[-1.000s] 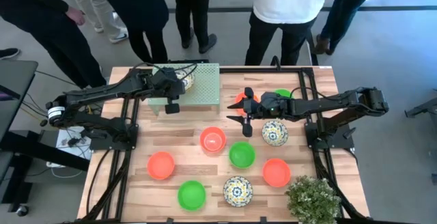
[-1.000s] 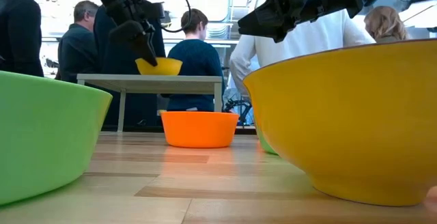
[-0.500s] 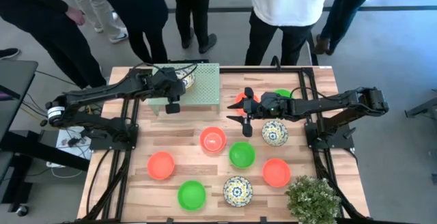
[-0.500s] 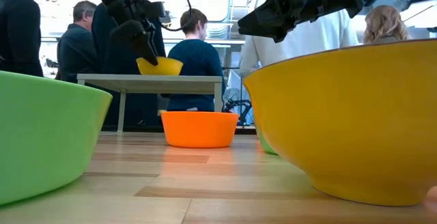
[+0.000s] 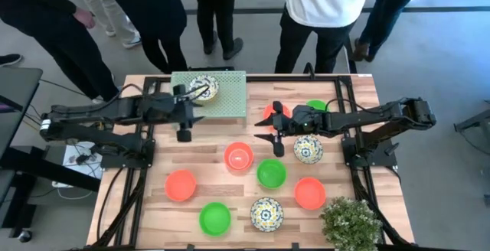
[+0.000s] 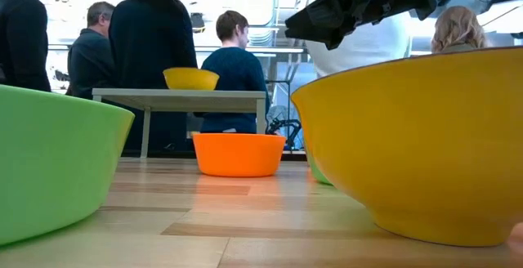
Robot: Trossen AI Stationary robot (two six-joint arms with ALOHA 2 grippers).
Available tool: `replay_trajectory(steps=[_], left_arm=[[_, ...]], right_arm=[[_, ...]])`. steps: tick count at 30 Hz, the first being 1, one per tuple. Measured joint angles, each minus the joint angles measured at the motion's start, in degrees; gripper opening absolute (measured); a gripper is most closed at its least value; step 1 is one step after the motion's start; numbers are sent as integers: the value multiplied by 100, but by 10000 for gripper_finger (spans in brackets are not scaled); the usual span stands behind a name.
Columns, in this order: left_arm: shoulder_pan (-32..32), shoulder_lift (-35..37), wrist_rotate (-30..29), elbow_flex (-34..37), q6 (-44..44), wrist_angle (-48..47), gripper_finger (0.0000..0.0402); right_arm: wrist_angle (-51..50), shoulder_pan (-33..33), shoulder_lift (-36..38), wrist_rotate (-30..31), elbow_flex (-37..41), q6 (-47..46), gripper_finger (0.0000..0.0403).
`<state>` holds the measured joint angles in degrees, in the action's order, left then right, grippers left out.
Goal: Pick & Place Mini bowls
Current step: Put the green bowl on the shelf
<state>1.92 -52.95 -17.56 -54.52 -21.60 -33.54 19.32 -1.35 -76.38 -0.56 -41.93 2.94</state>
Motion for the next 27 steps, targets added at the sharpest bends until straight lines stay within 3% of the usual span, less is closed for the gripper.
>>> replay_trajectory(steps=[5, 9, 13, 17, 22, 27], left_arm=[[-517, 315, 845, 267, 804, 24, 160], [-894, 498, 927, 1018, 1295, 121, 159], [-1199, 575, 922, 1847, 1593, 1033, 159], [-1405, 536, 907, 2393, 1615, 1901, 159], [-1501, 554, 903, 2615, 1726, 2108, 159], [-1503, 586, 905, 2638, 1763, 2126, 159]], right_arm=[[-20, 237, -126, -402, 10, 2, 172], [-42, 418, -615, -482, -143, 4, 172], [-434, 546, -1320, -808, -768, 2, 173], [-1438, 684, -2068, -863, -1629, 3, 172], [-3075, 872, -2753, -854, -2654, -176, 172], [-4542, 1045, -2988, -837, -3443, -496, 172]])
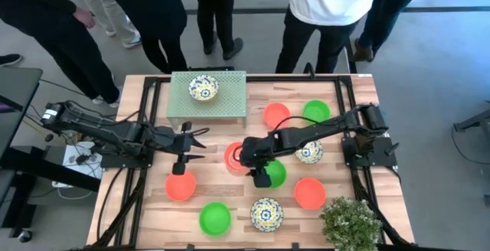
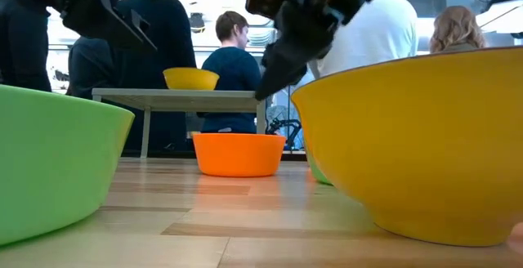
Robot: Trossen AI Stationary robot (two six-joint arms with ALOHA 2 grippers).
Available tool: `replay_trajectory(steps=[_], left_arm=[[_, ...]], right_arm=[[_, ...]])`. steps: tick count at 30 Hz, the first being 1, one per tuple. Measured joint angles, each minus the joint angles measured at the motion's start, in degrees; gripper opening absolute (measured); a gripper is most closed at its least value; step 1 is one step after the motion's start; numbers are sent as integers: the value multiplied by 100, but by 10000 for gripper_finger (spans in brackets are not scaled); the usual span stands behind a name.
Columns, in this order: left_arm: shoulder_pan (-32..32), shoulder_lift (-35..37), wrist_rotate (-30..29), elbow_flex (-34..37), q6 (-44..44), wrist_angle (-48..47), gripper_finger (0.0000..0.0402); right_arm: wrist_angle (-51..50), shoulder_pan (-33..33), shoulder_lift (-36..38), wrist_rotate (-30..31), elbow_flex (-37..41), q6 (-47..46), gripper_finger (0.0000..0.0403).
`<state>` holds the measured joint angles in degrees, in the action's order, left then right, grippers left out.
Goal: Pick & Place Mini bowls
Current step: Put the green bowl on the shelf
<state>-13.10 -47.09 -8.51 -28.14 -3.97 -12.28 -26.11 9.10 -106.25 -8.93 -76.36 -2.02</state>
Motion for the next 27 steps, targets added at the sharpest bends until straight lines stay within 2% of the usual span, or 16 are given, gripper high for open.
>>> replay_trajectory(steps=[3, 6, 10, 16, 21, 27], left_arm=[[0, -2, 0, -2, 2, 16, 159], [0, -17, 1, -2, 74, 27, 159], [0, -17, 0, -2, 149, 34, 159], [0, -17, 1, -2, 180, 55, 159], [0, -17, 2, -2, 576, 69, 159], [0, -17, 2, -2, 592, 71, 159]], right_arm=[[-954, 108, -20, 3, -285, -281, 172], [-1414, 192, 37, 4, -408, -1202, 172], [-1560, 291, 41, 4, -406, -2442, 172], [-1550, 369, -102, 161, -401, -3706, 172], [-1434, 348, -96, 373, -404, -4036, 168], [-1522, 370, -243, 384, -396, -4209, 160]])
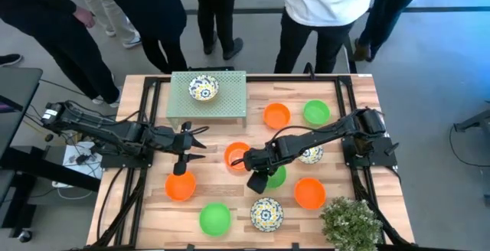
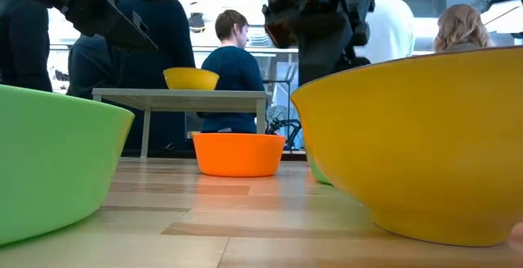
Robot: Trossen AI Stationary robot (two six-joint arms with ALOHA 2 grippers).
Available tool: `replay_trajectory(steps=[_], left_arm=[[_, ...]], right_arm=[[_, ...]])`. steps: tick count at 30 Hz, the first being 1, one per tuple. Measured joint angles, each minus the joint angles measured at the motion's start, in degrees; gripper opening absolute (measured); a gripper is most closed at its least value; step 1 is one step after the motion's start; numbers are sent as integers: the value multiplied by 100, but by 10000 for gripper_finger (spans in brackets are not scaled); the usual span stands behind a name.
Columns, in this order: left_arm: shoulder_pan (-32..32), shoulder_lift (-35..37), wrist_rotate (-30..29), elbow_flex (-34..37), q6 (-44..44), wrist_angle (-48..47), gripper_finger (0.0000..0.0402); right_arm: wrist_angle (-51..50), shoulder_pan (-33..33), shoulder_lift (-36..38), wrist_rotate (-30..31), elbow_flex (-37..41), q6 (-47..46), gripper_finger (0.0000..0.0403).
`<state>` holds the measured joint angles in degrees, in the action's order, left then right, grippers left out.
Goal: Pick & Place Mini bowls
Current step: Put the green bowl on the shelf
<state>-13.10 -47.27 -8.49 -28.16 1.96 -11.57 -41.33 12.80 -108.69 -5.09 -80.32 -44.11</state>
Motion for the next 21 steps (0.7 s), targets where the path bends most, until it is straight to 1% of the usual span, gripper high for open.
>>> replay_trajectory(steps=[2, 7, 17, 21], left_arm=[[0, 0, 0, 0, 2, 4, 159], [0, 2, 0, 0, -11, 4, 159], [0, 2, 0, -2, -17, 8, 159], [0, 2, 0, -2, -17, 8, 159]], right_arm=[[20, -3, -121, -12, -10, -76, 160], [129, -60, -342, -280, -1, -77, 162], [77, -133, -308, -275, -8, -54, 149], [40, -125, -370, -255, -11, 184, 140]])
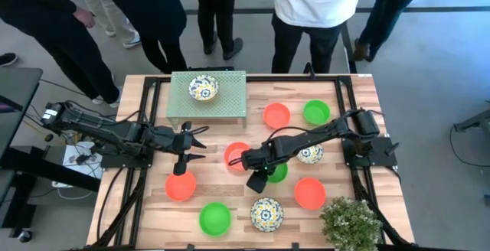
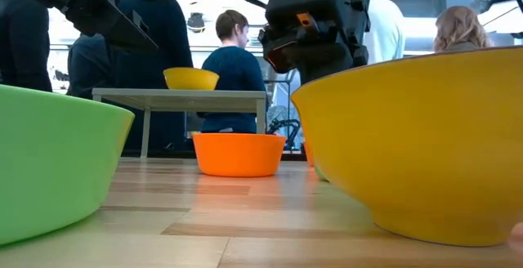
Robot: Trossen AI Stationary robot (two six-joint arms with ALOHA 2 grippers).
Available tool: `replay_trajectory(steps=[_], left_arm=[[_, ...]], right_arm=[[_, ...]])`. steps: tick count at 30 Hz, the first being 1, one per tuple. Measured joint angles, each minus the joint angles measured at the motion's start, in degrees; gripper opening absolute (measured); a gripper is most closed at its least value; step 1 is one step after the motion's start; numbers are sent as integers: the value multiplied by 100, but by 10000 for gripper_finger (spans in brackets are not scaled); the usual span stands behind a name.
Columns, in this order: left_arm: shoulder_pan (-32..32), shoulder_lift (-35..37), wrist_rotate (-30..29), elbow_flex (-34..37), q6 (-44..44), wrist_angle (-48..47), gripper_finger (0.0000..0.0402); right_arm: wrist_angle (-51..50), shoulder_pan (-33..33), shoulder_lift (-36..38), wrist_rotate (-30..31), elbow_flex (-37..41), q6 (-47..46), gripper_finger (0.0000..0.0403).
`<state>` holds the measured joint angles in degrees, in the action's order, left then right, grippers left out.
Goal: Pick & Place Mini bowls
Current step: Put the green bowl on the shelf
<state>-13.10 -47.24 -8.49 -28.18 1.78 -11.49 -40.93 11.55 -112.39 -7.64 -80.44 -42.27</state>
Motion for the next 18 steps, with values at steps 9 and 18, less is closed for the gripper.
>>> replay_trajectory(steps=[9, 18], left_arm=[[2, 0, 0, 0, 0, 3, 159], [2, -2, 0, -2, 0, 38, 159]], right_arm=[[-335, -128, -207, -218, -16, 372, 18], [-2152, -140, 215, 22, -897, 1118, 5]])
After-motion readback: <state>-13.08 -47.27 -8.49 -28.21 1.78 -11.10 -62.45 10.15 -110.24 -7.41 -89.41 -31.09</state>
